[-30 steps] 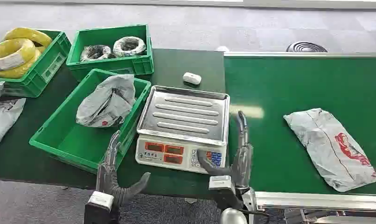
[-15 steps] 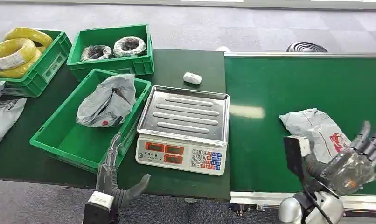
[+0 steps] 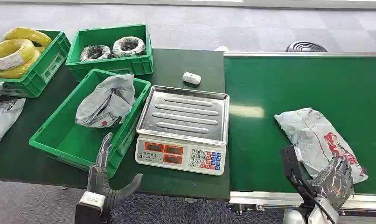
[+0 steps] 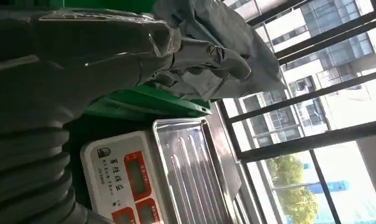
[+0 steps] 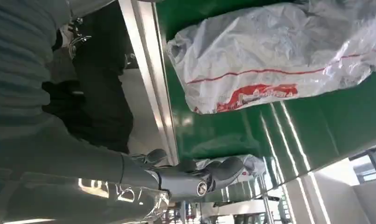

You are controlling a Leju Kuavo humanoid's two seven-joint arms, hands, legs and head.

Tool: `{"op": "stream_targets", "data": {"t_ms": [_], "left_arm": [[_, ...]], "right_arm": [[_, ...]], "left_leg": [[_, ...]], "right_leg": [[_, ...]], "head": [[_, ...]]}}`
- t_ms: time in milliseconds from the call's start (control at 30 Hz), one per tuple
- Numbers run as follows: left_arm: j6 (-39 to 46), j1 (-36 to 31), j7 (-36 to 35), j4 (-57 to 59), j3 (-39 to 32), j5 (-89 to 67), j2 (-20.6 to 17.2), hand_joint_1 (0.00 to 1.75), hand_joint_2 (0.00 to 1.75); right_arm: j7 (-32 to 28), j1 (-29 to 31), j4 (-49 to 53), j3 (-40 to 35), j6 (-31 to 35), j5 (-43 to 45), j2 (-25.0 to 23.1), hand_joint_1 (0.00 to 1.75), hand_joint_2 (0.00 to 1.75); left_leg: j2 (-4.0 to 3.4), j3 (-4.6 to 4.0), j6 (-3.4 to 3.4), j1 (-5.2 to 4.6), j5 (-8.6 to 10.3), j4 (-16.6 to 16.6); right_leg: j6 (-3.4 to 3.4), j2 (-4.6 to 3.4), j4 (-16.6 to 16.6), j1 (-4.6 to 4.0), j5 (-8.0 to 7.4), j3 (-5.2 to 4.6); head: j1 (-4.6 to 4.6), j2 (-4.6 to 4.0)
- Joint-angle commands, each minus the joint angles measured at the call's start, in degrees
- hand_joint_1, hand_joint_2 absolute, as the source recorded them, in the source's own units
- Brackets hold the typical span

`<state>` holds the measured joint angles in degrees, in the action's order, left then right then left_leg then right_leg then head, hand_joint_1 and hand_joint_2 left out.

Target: Moved the parcel from conveyor to table for the left to box.

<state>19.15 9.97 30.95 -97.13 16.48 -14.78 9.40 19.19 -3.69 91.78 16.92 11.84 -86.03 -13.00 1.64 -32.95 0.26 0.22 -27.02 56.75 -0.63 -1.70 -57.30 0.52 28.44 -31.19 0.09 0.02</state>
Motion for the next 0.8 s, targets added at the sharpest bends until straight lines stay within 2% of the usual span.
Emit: {"op": "stream_targets", "data": {"t_ms": [33, 133, 267, 467, 500, 567, 700, 800], "left_arm": [[-1.3, -0.2, -1.1, 0.1, -2.5, -0.9, 0.4, 0.0, 1.75], [-1.4, -0.3, -1.2, 0.2, -2.5, -1.0, 0.5, 0.0, 1.75], [-1.6, -0.4, -0.7, 1.2, -1.8, -0.9, -0.1, 0.0, 1.75], [-1.3, -0.5, -0.5, 1.6, -1.6, -0.7, -0.2, 0.0, 1.75], [-1.6, -0.6, -0.2, 1.7, -1.4, -0.3, -0.3, 0.0, 1.75], [-1.9, -1.0, 0.1, 2.4, -1.0, 0.0, -0.3, 0.0, 1.75], [-3.4, -2.5, 0.3, 3.4, -0.9, 0.1, 0.1, 0.0, 1.75], [-4.8, -3.4, -0.1, 4.0, -1.1, -0.1, 0.1, 0.0, 1.75]], "right_arm": [[1.6, 0.8, -1.9, -3.9, -0.3, -0.5, 1.1, 0.0, 1.75], [1.6, 1.2, -2.4, -3.0, 0.5, -0.4, 1.8, 0.0, 1.75], [-0.1, 4.4, -6.2, 1.5, 8.1, 0.4, 3.0, 0.0, 1.75], [-1.4, 5.6, -7.4, 3.1, 8.3, 0.9, 3.4, 0.0, 1.75], [-1.9, 6.4, -7.9, 4.3, 10.4, 0.7, 3.4, 0.0, 1.75], [-3.7, 9.3, -11.5, 7.2, 13.4, 1.2, 4.9, 0.0, 1.75], [-7.8, 19.5, -27.1, 11.7, 12.6, 2.7, 9.9, 0.0, 1.75], [-8.4, 26.5, -40.2, 11.8, 11.8, 2.3, 12.2, 0.0, 1.75]], "left_leg": [[-0.2, 0.03, -0.04, 0.0, 0.04, -0.1], [-0.13, 0.04, -0.03, 0.01, 0.04, -0.1], [-0.22, 0.09, -0.04, 0.01, 0.04, -0.1], [-0.04, 0.08, -0.02, 0.01, 0.06, -0.1], [-0.06, 0.08, -0.03, 0.01, 0.08, -0.1], [-0.17, 0.1, -0.04, 0.02, 0.05, -0.1], [-0.16, 0.1, 0.01, -0.01, 0.11, -0.1], [-0.3, 0.14, 0.03, 0.0, 0.08, -0.1]], "right_leg": [[0.01, 0.06, 0.1, -0.02, -0.06, 0.02], [0.01, 0.11, 0.1, -0.03, -0.06, 0.05], [0.01, 0.12, 0.2, -0.03, -0.08, 0.09], [0.0, 0.18, 0.1, -0.03, -0.06, 0.1], [0.0, 0.21, 0.2, -0.02, -0.07, 0.1], [0.01, 0.09, 0.2, -0.03, -0.09, 0.09], [-0.04, 0.1, 0.2, -0.01, -0.15, 0.1], [-0.05, -0.1, 0.2, -0.01, -0.19, 0.11]], "head": [[0.0, 0.0], [-0.02, 0.0], [0.0, -0.02], [-0.02, 0.0], [0.0, 0.0], [0.0, 0.0], [-0.02, 0.0], [-0.02, 0.0]]}}
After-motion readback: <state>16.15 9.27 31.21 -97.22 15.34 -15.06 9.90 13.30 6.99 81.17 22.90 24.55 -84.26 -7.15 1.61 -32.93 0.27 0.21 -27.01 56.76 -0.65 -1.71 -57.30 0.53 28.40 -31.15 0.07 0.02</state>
